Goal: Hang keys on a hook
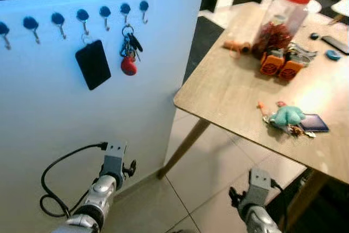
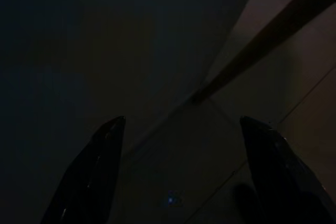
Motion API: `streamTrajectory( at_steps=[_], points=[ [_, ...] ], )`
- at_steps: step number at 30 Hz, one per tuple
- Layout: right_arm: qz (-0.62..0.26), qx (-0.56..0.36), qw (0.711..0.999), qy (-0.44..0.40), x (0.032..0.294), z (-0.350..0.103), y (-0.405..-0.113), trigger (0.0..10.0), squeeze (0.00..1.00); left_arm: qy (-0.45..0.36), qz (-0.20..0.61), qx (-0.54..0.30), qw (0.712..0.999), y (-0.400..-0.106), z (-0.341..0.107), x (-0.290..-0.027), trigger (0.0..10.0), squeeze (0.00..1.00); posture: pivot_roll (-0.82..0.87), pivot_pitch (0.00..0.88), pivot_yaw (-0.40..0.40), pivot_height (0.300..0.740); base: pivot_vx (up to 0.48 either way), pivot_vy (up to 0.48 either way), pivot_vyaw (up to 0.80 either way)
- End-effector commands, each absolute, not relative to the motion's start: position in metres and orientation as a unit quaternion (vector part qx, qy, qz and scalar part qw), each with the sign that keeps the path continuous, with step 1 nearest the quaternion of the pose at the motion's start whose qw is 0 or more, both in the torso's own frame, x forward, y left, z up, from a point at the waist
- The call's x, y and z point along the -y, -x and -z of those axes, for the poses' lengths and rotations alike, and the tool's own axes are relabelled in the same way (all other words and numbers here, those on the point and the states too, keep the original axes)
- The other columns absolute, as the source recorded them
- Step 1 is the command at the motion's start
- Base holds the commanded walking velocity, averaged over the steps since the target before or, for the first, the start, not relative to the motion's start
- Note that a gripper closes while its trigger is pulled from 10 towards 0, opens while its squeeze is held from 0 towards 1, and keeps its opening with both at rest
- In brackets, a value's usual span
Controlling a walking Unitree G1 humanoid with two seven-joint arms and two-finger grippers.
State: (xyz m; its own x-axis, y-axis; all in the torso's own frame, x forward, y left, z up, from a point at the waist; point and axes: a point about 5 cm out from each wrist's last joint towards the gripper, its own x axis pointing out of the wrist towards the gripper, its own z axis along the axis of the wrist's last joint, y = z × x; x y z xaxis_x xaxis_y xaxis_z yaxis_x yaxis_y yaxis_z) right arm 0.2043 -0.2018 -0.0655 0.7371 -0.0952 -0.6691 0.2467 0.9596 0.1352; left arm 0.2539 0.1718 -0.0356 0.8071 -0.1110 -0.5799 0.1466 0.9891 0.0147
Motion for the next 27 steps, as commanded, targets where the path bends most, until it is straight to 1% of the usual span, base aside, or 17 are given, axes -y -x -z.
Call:
streamTrajectory(
  at_steps=[1,10,27],
  points=[
    [0.091,-0.356,0.925,-0.100,0.2041,0.0670,-0.2014,10.0,0.00,-0.034,0.076,-0.303,0.949,-0.2539,0.0358,-0.1693,10.0,0.00,0.02,0.007,-0.021,0.740,0.000,0.000,-0.80],
    [0.065,-0.359,0.927,-0.087,0.1987,0.0670,-0.2030,10.0,0.00,-0.027,0.085,-0.302,0.949,-0.2523,0.0373,-0.1641,10.0,0.00,0.02,0.005,-0.022,0.740,0.000,0.000,-0.80],
    [0.048,-0.358,0.929,-0.075,0.1970,0.0659,-0.2054,10.0,0.00,-0.028,0.082,-0.301,0.950,-0.2541,0.0363,-0.1656,10.0,0.00,0.02,0.016,-0.024,0.740,0.000,0.000,-0.80]
  ],
)
